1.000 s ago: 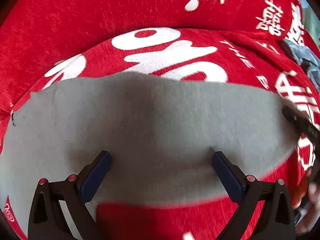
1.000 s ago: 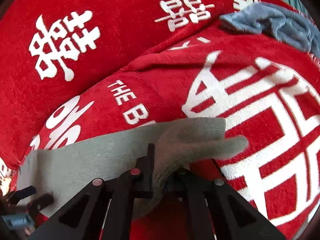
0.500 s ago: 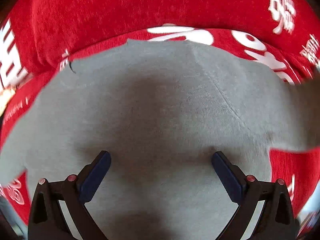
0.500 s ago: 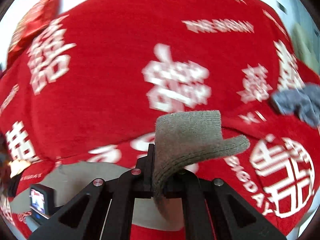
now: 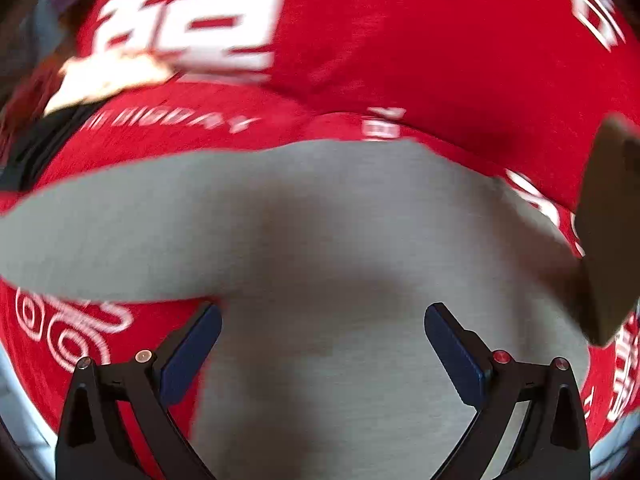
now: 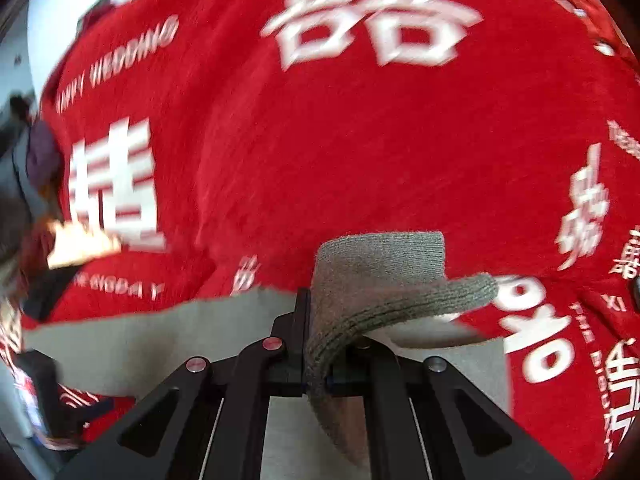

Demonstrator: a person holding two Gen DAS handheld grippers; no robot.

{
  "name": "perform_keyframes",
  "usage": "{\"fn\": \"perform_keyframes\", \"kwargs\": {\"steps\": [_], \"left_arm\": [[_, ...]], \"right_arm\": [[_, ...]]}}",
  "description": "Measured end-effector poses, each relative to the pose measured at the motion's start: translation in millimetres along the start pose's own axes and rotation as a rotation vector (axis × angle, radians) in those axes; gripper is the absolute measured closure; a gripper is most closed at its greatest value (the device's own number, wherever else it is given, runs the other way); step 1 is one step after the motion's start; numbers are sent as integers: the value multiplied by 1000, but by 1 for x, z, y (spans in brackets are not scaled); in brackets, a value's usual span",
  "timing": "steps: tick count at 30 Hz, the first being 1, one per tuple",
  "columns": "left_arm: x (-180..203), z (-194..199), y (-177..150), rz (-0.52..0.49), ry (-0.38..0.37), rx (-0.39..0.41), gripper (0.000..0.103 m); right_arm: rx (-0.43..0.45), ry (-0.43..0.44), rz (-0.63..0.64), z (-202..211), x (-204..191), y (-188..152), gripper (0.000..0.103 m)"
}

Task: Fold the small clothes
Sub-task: 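Fold the held sleeve across the shirt body with the right tool, then open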

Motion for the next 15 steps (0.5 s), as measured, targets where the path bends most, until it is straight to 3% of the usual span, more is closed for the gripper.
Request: {"fn": "perform_keyframes", "kwargs": {"steps": [7, 10, 12, 14, 15], "left_arm": [[-61, -7, -16, 136, -38, -17, 1], [-69, -6, -19, 161, -60, -7, 1], [-72, -2, -19, 189, -86, 17, 1], [-75, 2, -17, 228, -108, 36, 1], [-77, 4, -17, 252, -118, 49, 1]], "right_arm": [[-198, 20, 93, -77, -79, -75, 97], [-285, 69, 130, -89, -104, -95, 88], [-295, 111, 153, -83, -113, -94, 53], [-250, 167, 177, -65, -121, -83, 29], [-210, 191, 188, -51, -123, -73, 24]]}}
Point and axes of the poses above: each gripper's, at about its wrist camera, not at the fingertips, and z roughly against the way its jaws point, x to its right, y to its top, the point moved 7 cm from there along -z, roughly the way its jaws point, and after that the axes turned 8 degrees about -y, right-handed, at the moved point
